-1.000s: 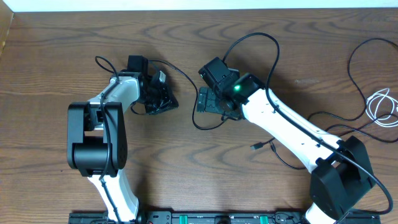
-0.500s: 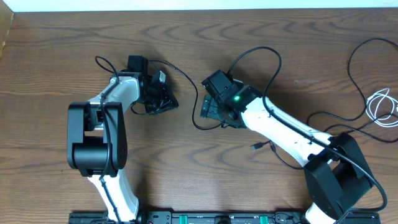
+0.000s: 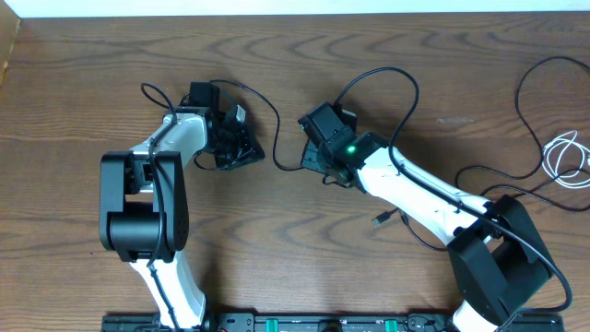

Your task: Untangle cables

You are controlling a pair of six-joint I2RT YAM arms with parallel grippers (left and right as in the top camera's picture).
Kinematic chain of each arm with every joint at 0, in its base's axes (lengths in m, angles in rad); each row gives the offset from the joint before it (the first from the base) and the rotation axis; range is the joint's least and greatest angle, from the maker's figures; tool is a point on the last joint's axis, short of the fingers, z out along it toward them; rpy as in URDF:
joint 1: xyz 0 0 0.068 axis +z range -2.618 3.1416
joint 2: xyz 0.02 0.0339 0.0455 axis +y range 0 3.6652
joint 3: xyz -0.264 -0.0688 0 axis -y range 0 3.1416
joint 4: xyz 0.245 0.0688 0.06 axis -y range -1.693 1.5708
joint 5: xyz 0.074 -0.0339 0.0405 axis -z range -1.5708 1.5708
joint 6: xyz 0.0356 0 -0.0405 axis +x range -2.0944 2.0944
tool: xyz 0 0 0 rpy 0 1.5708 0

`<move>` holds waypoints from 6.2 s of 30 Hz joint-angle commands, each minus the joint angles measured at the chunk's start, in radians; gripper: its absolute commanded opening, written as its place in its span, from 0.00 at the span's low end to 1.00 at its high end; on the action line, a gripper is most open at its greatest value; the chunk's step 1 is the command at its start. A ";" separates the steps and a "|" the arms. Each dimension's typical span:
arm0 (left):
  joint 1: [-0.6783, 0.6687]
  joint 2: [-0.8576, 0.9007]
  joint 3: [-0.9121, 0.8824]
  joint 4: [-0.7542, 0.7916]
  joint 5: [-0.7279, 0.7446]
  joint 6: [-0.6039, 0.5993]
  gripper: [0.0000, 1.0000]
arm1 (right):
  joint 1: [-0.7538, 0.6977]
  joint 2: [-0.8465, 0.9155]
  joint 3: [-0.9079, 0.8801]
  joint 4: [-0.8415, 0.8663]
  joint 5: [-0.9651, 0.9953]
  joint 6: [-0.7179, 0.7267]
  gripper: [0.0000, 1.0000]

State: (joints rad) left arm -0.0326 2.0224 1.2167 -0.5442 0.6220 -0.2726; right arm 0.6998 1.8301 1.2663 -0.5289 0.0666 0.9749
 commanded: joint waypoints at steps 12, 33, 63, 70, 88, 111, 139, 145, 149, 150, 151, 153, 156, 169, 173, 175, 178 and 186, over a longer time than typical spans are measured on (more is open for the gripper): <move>0.003 0.059 -0.035 -0.008 -0.110 -0.002 0.08 | 0.006 0.005 -0.034 0.003 0.081 0.087 0.58; 0.003 0.059 -0.035 -0.008 -0.110 -0.029 0.09 | 0.042 0.005 -0.282 0.438 0.055 0.200 0.57; 0.003 0.059 -0.035 -0.008 -0.110 -0.029 0.12 | 0.092 0.184 -0.314 0.724 0.092 0.195 0.35; 0.003 0.059 -0.035 -0.008 -0.110 -0.029 0.12 | 0.092 0.184 -0.314 0.723 0.092 0.195 0.05; 0.003 0.059 -0.035 -0.008 -0.110 -0.029 0.12 | 0.086 -0.002 -0.305 0.788 0.038 -0.258 0.01; 0.003 0.059 -0.035 -0.008 -0.110 -0.029 0.13 | -0.295 -0.458 -0.225 0.767 0.149 -0.587 0.01; 0.003 0.059 -0.035 0.004 -0.110 -0.029 0.14 | -0.382 -0.179 -0.227 0.631 -0.186 -0.554 0.01; 0.003 0.059 -0.035 0.003 -0.110 -0.029 0.14 | -0.382 -0.039 -0.227 0.650 -0.254 -0.572 0.01; 0.003 0.059 -0.035 0.004 -0.110 -0.029 0.14 | -0.383 0.024 -0.227 0.644 -0.253 -0.572 0.01; 0.003 0.059 -0.035 0.004 -0.110 -0.029 0.14 | -0.385 0.032 -0.227 0.644 -0.253 -0.572 0.01; 0.003 0.059 -0.035 0.004 -0.110 -0.029 0.14 | -0.385 0.036 -0.227 0.644 -0.253 -0.572 0.01; 0.003 0.059 -0.035 0.004 -0.110 -0.029 0.14 | -0.389 0.039 -0.227 0.641 -0.246 -0.573 0.01; 0.003 0.059 -0.035 0.004 -0.110 -0.029 0.14 | -0.389 0.039 -0.227 0.631 -0.180 -0.573 0.01; 0.003 0.059 -0.035 0.004 -0.110 -0.040 0.17 | -0.566 -0.207 -0.182 0.515 0.010 -0.572 0.01; 0.003 0.059 -0.035 0.003 -0.110 -0.040 0.17 | -0.687 -0.381 -0.148 0.531 0.013 -0.572 0.01; 0.003 0.059 -0.035 0.003 -0.110 -0.043 0.17 | -0.742 -0.466 -0.148 0.526 0.013 -0.573 0.01; 0.003 0.059 -0.035 0.003 -0.110 -0.043 0.17 | -0.801 -0.552 -0.149 0.468 0.013 -0.573 0.01; 0.003 0.059 -0.035 0.008 -0.110 -0.043 0.17 | -0.835 -0.560 -0.154 0.234 0.004 -0.599 0.01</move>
State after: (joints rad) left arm -0.0326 2.0224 1.2171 -0.5335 0.6338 -0.3141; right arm -0.1352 1.2293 1.1278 -0.2699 0.0795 0.4049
